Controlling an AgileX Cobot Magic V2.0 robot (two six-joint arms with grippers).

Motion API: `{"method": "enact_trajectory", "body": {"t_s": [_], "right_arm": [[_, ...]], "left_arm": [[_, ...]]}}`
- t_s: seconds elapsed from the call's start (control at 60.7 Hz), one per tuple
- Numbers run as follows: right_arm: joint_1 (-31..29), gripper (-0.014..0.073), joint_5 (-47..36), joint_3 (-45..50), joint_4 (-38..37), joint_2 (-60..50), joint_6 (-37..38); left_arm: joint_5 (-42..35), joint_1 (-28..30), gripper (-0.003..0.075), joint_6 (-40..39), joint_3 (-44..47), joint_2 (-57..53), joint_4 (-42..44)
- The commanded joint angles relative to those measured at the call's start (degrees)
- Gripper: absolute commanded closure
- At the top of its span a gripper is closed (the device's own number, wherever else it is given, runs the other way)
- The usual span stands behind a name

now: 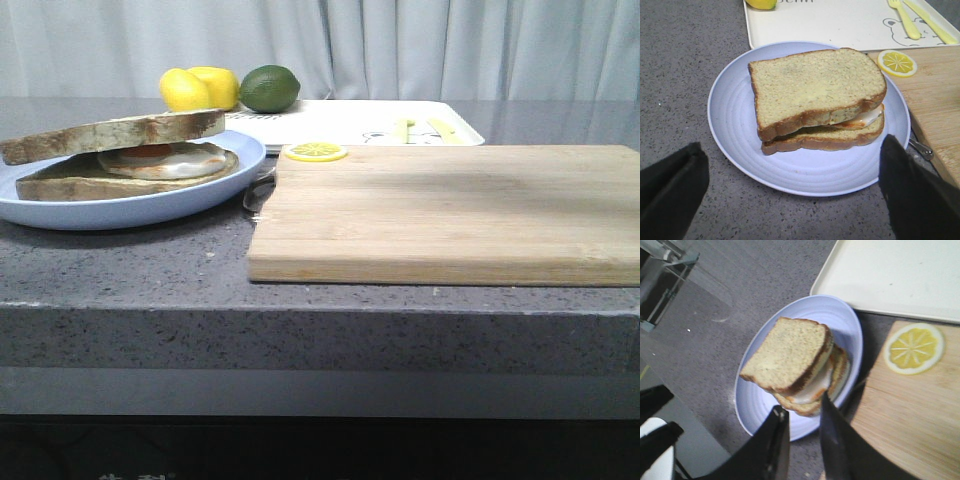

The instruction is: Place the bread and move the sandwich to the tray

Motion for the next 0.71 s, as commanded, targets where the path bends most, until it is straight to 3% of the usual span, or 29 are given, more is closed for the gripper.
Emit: {"method": "enact_trajectory", "body": {"t_s": [0.0, 0.181, 0.445, 0.692], "right_arm": [[-4.0, 0.0527, 2.6, -1.3, -3.5, -4.0, -0.8], [-10.2, 0.0667, 6.4, -1.3, -9.6, -6.3, -0.8], [-11.1, 0.0654, 7.0, -1.2, -21.2, -11.2, 0.4], [-11.1, 0.0654, -1.2, 1.5, -38.5, -18.3, 14.3]], "left_arm": [[-4.5, -0.5, 0.0051, -0.1, -2.1, -0.2, -0.4], [-4.5, -0.5, 0.0051, -0.1, -2.1, -0.2, -0.4], [-4.5, -0.5, 0.0051, -0.1, -2.1, -0.2, -0.4], [-4.5, -0.5, 0.0051, -0.1, -2.1, -0.2, -0.4]]}}
